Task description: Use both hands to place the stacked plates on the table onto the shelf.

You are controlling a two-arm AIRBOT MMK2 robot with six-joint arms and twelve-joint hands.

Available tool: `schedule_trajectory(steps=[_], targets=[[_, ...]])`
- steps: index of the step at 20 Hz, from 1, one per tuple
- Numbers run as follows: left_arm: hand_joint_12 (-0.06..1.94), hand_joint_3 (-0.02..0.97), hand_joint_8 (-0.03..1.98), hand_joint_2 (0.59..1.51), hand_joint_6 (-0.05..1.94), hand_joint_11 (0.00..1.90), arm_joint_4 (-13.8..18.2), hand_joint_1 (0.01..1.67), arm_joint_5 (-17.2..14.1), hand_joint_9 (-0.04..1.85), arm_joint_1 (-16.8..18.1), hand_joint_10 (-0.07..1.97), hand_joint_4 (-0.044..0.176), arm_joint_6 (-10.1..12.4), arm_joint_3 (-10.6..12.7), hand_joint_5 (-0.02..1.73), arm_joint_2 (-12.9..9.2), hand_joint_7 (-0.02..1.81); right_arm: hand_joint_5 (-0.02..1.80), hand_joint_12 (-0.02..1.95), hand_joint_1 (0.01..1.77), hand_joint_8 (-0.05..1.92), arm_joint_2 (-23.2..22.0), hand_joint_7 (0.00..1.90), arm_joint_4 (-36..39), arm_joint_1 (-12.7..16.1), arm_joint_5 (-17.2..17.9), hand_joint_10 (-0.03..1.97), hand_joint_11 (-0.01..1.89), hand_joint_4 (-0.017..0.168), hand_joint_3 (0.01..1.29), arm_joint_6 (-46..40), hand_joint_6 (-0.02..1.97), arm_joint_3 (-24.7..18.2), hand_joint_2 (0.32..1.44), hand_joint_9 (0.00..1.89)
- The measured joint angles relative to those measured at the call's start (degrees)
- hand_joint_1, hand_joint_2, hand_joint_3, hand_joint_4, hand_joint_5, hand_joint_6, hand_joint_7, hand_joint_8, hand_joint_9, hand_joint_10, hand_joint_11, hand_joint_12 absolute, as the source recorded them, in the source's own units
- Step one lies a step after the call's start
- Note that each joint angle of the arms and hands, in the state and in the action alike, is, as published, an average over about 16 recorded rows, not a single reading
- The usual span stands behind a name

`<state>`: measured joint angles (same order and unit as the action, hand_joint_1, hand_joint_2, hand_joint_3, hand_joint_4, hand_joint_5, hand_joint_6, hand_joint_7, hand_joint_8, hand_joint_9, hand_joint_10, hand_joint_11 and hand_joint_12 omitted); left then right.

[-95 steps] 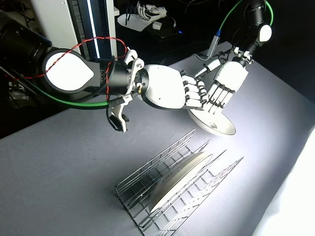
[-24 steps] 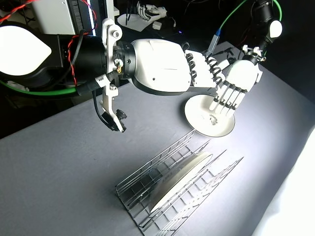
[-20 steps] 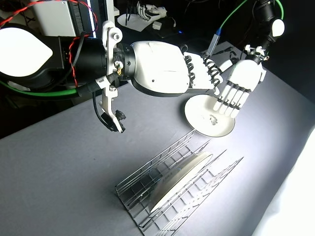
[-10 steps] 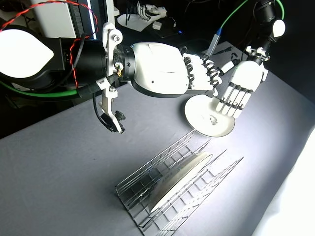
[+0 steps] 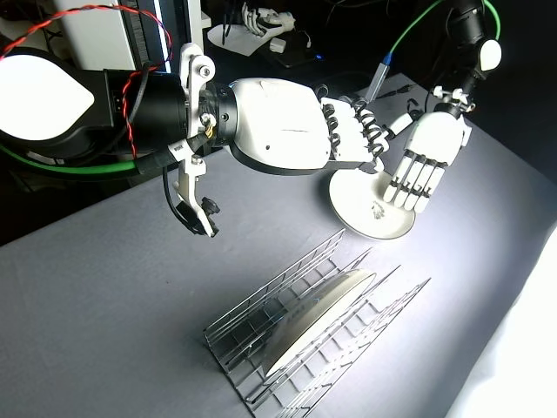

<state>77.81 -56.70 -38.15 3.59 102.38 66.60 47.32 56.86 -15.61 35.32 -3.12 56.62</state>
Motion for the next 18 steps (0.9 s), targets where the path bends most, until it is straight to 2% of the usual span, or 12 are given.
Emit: schedule_trajectory(steps=[8,18], targets=[[-0.04,0.019,-0.01,1.151,-0.03,0.01,-1.3,0.02,1.1,0.02,-2.4,0.01,-0.008,0.9,-0.4,-0.01,0.3,0.01,0.05,0.51,1.25,0.01,2.8,0.02,1.5,-1.6,-1.3,0.01,0.01,-0.003,0.01,0.0,0.03,0.6,0.92,0.02],[-0.04,0.018,-0.01,1.154,-0.03,0.01,-1.8,0.02,1.6,0.02,-3.2,0.01,-0.010,1.6,-1.0,-0.01,0.2,0.02,0.04,0.52,1.24,0.01,12.0,0.02,3.2,-3.9,-5.7,0.01,0.01,-0.003,0.01,0.1,0.03,6.4,0.91,0.02]])
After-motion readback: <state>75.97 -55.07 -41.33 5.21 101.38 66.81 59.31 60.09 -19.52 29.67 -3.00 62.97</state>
